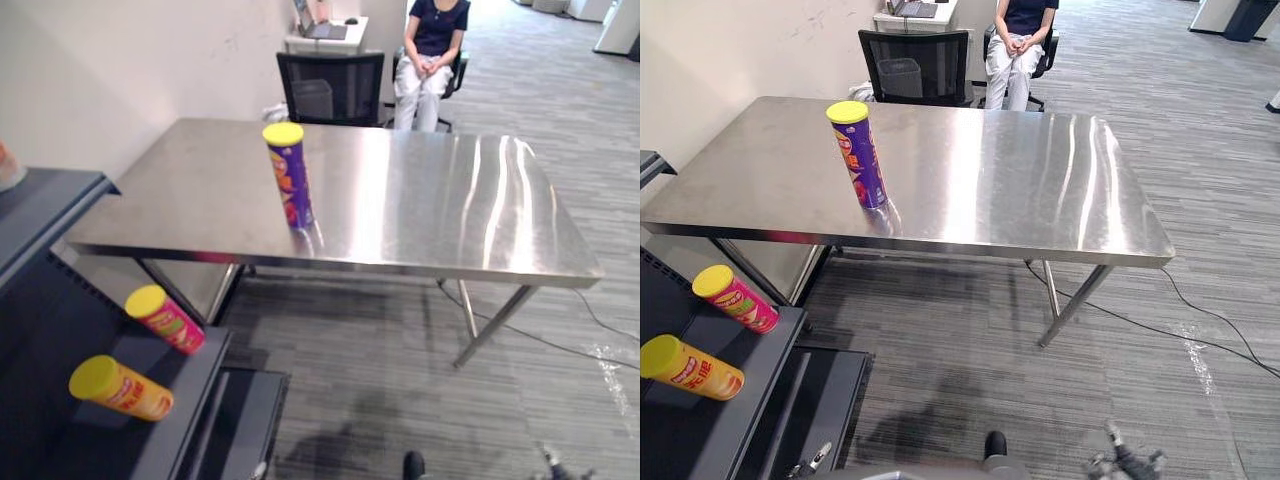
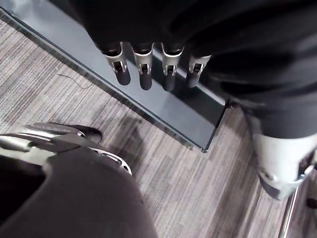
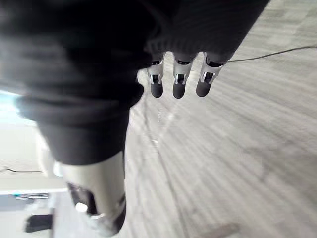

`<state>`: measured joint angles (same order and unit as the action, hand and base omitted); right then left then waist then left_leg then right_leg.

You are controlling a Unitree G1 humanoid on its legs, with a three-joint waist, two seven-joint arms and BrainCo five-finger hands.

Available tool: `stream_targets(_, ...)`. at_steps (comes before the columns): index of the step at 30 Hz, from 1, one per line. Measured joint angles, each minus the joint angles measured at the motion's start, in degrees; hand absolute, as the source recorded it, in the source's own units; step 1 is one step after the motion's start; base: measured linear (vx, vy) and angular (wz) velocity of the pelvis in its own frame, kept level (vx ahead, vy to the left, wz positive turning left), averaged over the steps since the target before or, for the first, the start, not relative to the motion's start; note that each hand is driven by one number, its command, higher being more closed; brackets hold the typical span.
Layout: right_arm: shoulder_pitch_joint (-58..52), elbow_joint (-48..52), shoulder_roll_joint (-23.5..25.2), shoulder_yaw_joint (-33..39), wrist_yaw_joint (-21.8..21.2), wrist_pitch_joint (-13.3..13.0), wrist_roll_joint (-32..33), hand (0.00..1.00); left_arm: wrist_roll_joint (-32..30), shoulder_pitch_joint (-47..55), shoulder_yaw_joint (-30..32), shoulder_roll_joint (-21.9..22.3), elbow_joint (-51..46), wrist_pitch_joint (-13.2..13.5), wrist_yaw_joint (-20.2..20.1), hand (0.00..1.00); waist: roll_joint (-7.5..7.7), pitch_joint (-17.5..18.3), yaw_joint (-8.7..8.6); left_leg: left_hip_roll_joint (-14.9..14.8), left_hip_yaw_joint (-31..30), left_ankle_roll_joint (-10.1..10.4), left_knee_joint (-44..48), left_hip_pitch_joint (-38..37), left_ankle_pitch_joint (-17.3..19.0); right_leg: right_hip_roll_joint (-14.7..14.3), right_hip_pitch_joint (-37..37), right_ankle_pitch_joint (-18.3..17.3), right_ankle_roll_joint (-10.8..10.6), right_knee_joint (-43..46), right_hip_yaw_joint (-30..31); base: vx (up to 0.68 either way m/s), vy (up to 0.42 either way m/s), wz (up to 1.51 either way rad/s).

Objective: Put the gum and the chips on the shelf.

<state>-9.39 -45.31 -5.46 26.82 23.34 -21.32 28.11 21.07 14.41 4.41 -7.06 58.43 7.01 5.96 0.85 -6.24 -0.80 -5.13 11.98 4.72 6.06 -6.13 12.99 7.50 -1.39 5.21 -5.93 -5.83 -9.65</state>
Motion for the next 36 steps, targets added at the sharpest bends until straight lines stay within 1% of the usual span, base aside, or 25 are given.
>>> stream_targets(1, 0.62, 4.02, -1.41, 1.08, 1.37, -0.08, -0.09, 0.00, -0.38, 0.55, -0.01, 0.30, -0.57, -0.05, -0.01, 0.00, 0.38, 0.28, 0.17, -0.07, 0.04, -0.19, -0.01, 0.02, -0.04, -0.33, 0.17, 0.12, -0.14, -0.03, 0.01, 0.14, 0.010, -0.05)
stream_targets(2, 1.07, 6.28, -2.11, 1.73, 1.88, -0.14, -0.12, 0.00, -1.17, 0.65, -0.02, 0.37, -0.80, -0.08, 0.00, 0.00, 0.05, 0.49, 0.34, -0.15, 0.03, -0.25, 0.14, -0.11, -0.10, -0.51, 0.14, 0.38, -0.40, -0.01, -0.01, 0.17, 0.013, -0.05)
stream_targets(3, 1.68, 10.96, -3.42, 2.20, 3.44, -0.37, -1.20, 0.00, -1.82, 0.77, -0.04, 0.50, -1.67, -0.11, -0.01, 0.00, -0.71, 1.01, 0.48, -0.29, -0.23, -0.28, 0.11, -0.19, -0.12, -0.77, 0.19, 0.47, -0.47, 0.01, -0.05, 0.13, 0.009, -0.05)
stream_targets(4, 1.99, 14.79, -4.39, 2.18, 4.29, -0.39, -1.46, 0.00, -2.08, 0.86, -0.03, 0.61, -2.43, -0.10, 0.02, 0.00, -0.39, 0.82, 0.63, -0.39, -0.35, -0.28, 0.10, -0.20, -0.13, -0.92, 0.28, 0.47, -0.46, 0.00, -0.06, 0.13, 0.009, -0.08)
stream_targets(5, 2.89, 19.53, -5.43, 2.19, 5.15, -0.39, -3.37, 0.00, -2.10, 0.91, -0.03, 0.70, -2.91, -0.12, 0.02, 0.00, -0.88, 1.13, 0.74, -0.47, -0.45, -0.28, 0.10, -0.32, -0.13, -1.03, 0.24, 0.47, -0.46, -0.01, -0.09, 0.11, 0.011, -0.09)
stream_targets(6, 3.71, 24.97, -6.08, 2.27, 5.38, -0.25, -4.78, 0.00, -2.17, 1.13, 0.00, 0.73, -3.61, -0.13, 0.03, 0.00, -0.69, 1.08, 0.73, -0.47, -0.58, -0.28, 0.09, -0.43, -0.13, -1.04, 0.14, 0.47, -0.46, 0.00, -0.19, 0.09, 0.009, -0.06)
stream_targets(8, 4.74, 32.24, -6.81, 2.33, 5.11, 0.01, -7.87, 0.00, -2.21, 1.25, 0.09, 0.69, -4.33, -0.13, 0.07, 0.00, -0.46, 1.14, 0.73, -0.33, -1.02, -0.28, 0.10, -0.54, -0.13, -0.91, -0.02, 0.47, -0.46, 0.03, -0.53, 0.05, 0.014, 0.01)
stream_targets(9, 4.88, 34.44, -6.96, 2.26, 4.96, 0.10, -8.35, 0.00, -2.22, 1.27, 0.18, 0.69, -4.49, -0.14, 0.08, 0.00, -0.35, 1.14, 0.70, -0.25, -1.41, -0.28, 0.10, -0.57, -0.13, -0.84, -0.11, 0.46, -0.46, 0.06, -0.77, 0.04, 0.019, 0.08)
stream_targets(11, 5.84, 41.73, -7.03, 1.72, 3.65, 1.43, -11.83, 0.00, -3.54, 1.63, 0.65, 0.58, -4.90, -0.16, 0.22, 0.00, 0.23, 1.19, 0.75, 0.09, -1.74, -0.29, 0.13, -0.80, -0.14, -0.44, -0.41, 0.46, -0.46, 0.13, -1.03, 0.01, 0.020, 0.06)
stream_targets(12, 6.03, 43.32, -7.07, 1.52, 2.95, 1.86, -12.46, 0.00, -3.99, 1.64, 0.87, 0.52, -4.89, -0.19, 0.31, 0.00, 0.38, 1.20, 0.80, 0.23, -1.75, -0.29, 0.14, -0.83, -0.14, -0.28, -0.46, 0.46, -0.46, 0.13, -1.05, 0.00, 0.000, 0.00)
stream_targets(13, 6.19, 46.91, -7.44, 0.19, 1.10, 2.43, -12.50, 0.00, -4.45, 1.66, 1.48, 0.59, -4.90, -0.19, 0.41, 0.00, 0.68, 1.21, 0.87, 0.42, -1.79, -0.29, 0.15, -0.87, -0.13, 0.05, -0.52, 0.46, -0.46, 0.13, -1.14, 0.00, 0.000, 0.00)
stream_targets(15, 6.64, 49.08, -8.00, -1.48, -0.76, 2.83, -12.49, 0.00, -4.54, 1.70, 2.07, 0.60, -4.89, -0.20, 0.47, 0.00, 1.09, 1.20, 0.88, 0.55, -1.80, -0.32, 0.20, -0.87, -0.12, 0.33, -0.52, 0.45, -0.47, 0.13, -1.26, -0.04, 0.000, 0.00)
stream_targets(17, 7.65, 51.56, -9.49, -4.62, -4.17, 3.40, -12.46, 0.00, -6.21, 1.68, 2.70, 0.59, -4.89, -0.13, 0.54, 0.00, 1.51, 1.07, 0.88, 0.70, -1.95, -0.95, 0.24, -0.55, 0.29, 0.52, -0.33, 0.42, -0.51, 0.13, -1.78, -0.07, -0.009, 0.03)
stream_targets(18, 7.87, 52.18, -9.88, -5.44, -5.32, 3.65, -12.46, 0.00, -6.28, 1.69, 2.73, 0.59, -4.89, -0.13, 0.56, 0.00, 1.57, 1.11, 0.89, 0.74, -2.04, -1.11, 0.30, -0.16, 0.40, 0.59, -0.16, 0.42, -0.51, 0.13, -2.03, -0.09, -0.016, 0.08)
stream_targets(20, 8.27, 53.94, -11.17, -8.46, -9.55, 4.01, -12.35, 0.00, -6.56, 1.72, 2.74, 0.54, -4.88, -0.14, 0.62, 0.00, 1.76, 1.15, 0.90, 0.97, -3.25, -1.36, 0.57, 0.42, 0.55, 0.87, 0.00, 0.45, -0.55, 0.14, -2.99, -0.09, -0.022, 0.17)
stream_targets(21, 8.29, 53.94, -11.67, -9.26, -10.81, 4.26, -12.28, 0.00, -6.59, 1.76, 2.73, 0.53, -4.88, -0.14, 0.61, 0.00, 1.87, 1.25, 0.94, 0.98, -3.40, -1.36, 0.77, 0.77, 0.55, 0.92, 0.00, 0.46, -0.56, 0.15, -3.17, -0.07, -0.020, 0.16)
stream_targets(23, 9.14, 53.87, -12.95, -11.90, -14.90, 5.20, -11.55, 0.00, -6.59, 1.74, 2.74, 0.51, -4.90, -0.11, 0.60, 0.00, 1.98, 1.33, 1.27, 0.98, -3.96, -1.36, 1.21, 1.15, 0.55, 1.03, -0.02, 0.55, -0.72, 0.15, -3.74, -0.06, -0.026, 0.15)
stream_targets(24, 10.67, 53.56, -13.95, -14.27, -17.56, 6.13, -9.82, 0.00, -6.65, 1.79, 2.70, 0.47, -4.88, -0.12, 0.58, 0.00, 1.92, 1.36, 1.26, 1.06, -4.69, -1.44, 1.32, 1.43, 0.46, 1.11, -0.12, 0.58, -0.75, 0.15, -4.28, -0.05, -0.029, 0.17)
stream_targets(27, 14.35, 50.68, -15.79, -17.57, -20.97, 6.98, -8.44, 0.00, -7.95, 1.71, 2.64, 0.49, -5.18, -0.11, 0.51, 0.00, 1.85, 1.40, 1.65, 1.21, -5.30, -1.51, 1.70, 1.97, 0.32, 1.26, -0.12, 0.66, -0.87, 0.14, -4.96, -0.04, -0.016, 0.13)
stream_targets(29, 17.24, 46.78, -16.48, -19.06, -22.02, 7.36, -7.74, 0.00, -8.80, 1.67, 2.34, 0.42, -5.91, -0.11, 0.50, 0.00, 1.82, 1.40, 2.26, 1.51, -6.24, -1.58, 1.94, 2.21, 0.21, 1.44, -0.53, 0.69, -0.91, 0.08, -5.83, -0.01, -0.003, 0.24)
stream_targets(30, 19.65, 43.52, -16.54, -20.02, -22.75, 7.90, -7.74, 0.00, -8.80, 1.65, 2.07, 0.46, -6.35, -0.08, 0.48, 0.00, 1.81, 1.40, 2.95, 1.75, -6.92, -1.64, 2.02, 2.21, 0.07, 1.60, -1.05, 0.69, -0.91, -0.05, -6.54, -0.01, 0.000, 0.27)
stream_targets(32, 22.87, 40.31, -16.54, -21.84, -23.41, 8.52, -7.73, 0.00, -8.84, 1.60, 1.72, 0.39, -6.72, -0.08, 0.35, 0.00, 1.81, 1.40, 3.44, 2.12, -8.03, -1.77, 2.03, 2.78, -0.35, 1.88, -1.19, 0.70, -0.90, -0.05, -7.49, -0.01, 0.002, 0.30)
stream_targets(33, 23.98, 39.30, -16.56, -22.51, -23.62, 8.64, -7.73, 0.00, -8.84, 1.63, 1.60, 0.37, -6.99, -0.07, 0.31, 0.00, 1.85, 1.37, 3.62, 2.25, -8.25, -1.77, 2.02, 2.96, -0.51, 1.99, -1.15, 0.71, -0.90, -0.05, -7.79, -0.02, 0.000, 0.26)
stream_targets(35, 28.19, 34.31, -16.55, -24.95, -23.76, 8.85, -7.42, 0.00, -8.87, 1.67, 1.12, 0.43, -8.05, -0.09, -0.02, 0.00, 1.61, 1.19, 4.82, 2.64, -9.63, -1.84, 2.01, 2.98, -0.96, 2.34, -1.93, 0.72, -0.91, -0.07, -9.03, -0.02, -0.009, 0.29)
stream_targets(36, 28.87, 33.44, -16.54, -25.18, -23.80, 8.86, -7.42, 0.00, -8.87, 1.67, 0.63, 0.43, -8.32, -0.06, -0.04, 0.00, 1.55, 1.16, 5.00, 2.71, -9.89, -1.85, 2.01, 2.97, -1.03, 2.39, -2.08, 0.72, -0.91, -0.06, -9.33, -0.02, -0.006, 0.26)
